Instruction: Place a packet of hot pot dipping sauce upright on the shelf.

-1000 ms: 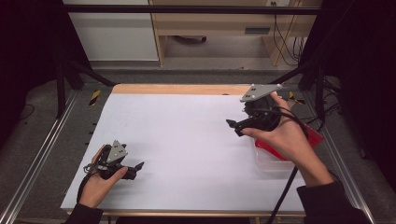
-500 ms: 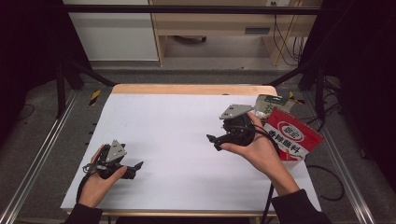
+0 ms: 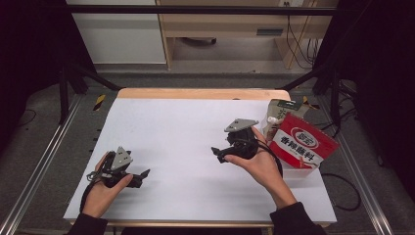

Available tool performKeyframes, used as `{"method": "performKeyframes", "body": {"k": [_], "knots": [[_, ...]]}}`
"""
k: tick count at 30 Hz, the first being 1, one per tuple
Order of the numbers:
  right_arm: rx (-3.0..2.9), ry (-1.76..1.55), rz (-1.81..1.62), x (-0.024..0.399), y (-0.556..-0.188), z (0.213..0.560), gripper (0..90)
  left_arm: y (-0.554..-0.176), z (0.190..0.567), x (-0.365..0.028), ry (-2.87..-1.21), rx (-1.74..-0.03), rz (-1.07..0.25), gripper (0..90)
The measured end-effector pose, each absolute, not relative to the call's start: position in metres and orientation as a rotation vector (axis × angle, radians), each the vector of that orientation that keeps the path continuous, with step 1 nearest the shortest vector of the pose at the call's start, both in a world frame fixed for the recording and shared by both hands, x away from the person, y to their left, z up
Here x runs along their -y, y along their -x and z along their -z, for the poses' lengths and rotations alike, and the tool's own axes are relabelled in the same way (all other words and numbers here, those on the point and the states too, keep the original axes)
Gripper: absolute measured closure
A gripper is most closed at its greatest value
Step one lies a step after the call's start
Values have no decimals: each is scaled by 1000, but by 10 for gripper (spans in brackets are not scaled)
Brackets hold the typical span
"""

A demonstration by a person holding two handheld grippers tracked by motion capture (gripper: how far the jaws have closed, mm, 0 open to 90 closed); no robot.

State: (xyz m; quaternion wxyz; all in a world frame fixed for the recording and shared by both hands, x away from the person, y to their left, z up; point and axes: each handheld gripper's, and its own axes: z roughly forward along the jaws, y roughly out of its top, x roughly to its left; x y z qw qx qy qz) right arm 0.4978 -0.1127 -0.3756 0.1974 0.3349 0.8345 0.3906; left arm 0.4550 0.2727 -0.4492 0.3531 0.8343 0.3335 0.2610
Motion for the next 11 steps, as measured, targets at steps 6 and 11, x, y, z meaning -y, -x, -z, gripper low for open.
{"method": "performKeyframes", "body": {"k": [6, 11], "knots": [[-2318, -959, -1105, 107, -489, 396, 93, -455, 450, -272, -2159, -867, -676, 51], [-2312, -976, -1141, 101, -485, 413, 90, -456, 450, -270, -2159, -868, -678, 50]]}}
